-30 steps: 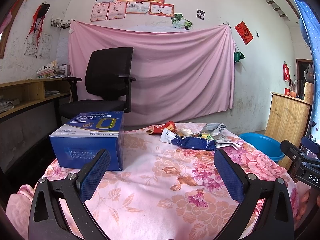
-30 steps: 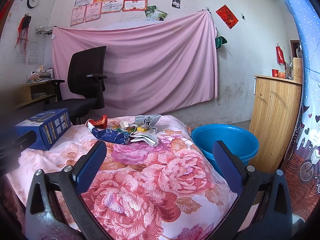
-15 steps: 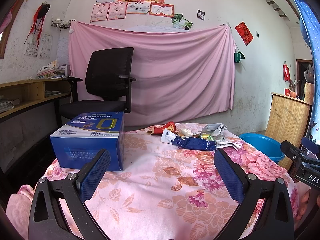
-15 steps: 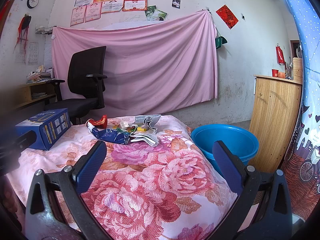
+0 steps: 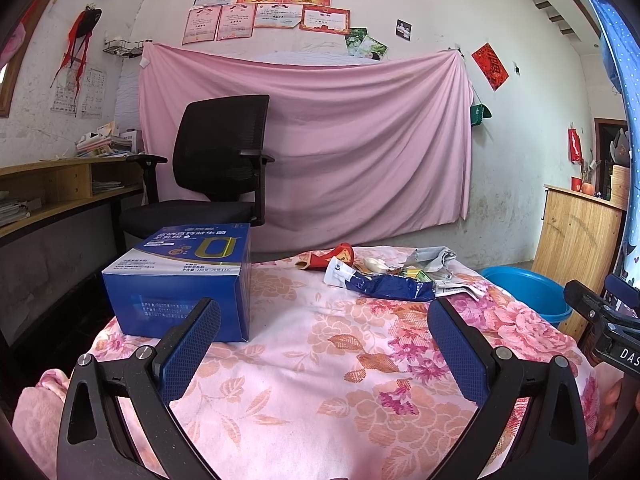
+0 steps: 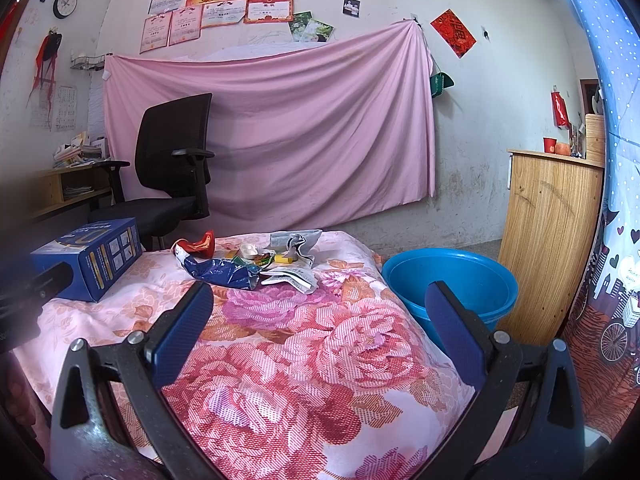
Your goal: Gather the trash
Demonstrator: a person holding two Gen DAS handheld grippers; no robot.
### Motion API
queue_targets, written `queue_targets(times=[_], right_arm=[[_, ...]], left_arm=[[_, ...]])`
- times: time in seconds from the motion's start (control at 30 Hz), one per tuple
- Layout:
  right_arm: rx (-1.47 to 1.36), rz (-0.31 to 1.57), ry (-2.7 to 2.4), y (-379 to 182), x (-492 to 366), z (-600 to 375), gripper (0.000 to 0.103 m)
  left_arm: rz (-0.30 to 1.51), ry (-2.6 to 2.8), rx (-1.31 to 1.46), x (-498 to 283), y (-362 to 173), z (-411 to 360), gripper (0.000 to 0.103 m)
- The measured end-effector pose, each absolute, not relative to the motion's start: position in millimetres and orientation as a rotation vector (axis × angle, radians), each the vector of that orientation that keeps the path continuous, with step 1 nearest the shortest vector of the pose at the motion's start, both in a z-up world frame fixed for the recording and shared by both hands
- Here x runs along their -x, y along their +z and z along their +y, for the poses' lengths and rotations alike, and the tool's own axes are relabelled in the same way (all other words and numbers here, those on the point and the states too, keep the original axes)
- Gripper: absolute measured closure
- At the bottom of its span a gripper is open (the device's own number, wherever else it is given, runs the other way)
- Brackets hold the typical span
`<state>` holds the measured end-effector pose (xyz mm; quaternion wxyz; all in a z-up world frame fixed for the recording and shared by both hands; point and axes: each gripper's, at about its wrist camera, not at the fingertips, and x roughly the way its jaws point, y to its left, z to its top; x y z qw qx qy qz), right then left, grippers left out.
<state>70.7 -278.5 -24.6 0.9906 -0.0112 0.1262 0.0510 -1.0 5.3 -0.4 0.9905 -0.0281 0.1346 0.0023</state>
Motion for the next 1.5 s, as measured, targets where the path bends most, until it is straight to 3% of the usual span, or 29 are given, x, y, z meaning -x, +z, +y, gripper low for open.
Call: queue_targets(times=[1.0, 1.5], right_arm=[[0.03, 0.26, 0.121, -21, -74, -276, 0.0], [0.055, 0.108, 0.122, 45, -127, -303, 0.0]], left_arm=[[0.306, 0.03, 0.04, -22, 1, -2, 0.002], [0.183, 0.103, 0.098, -97, 43, 5, 0.002]])
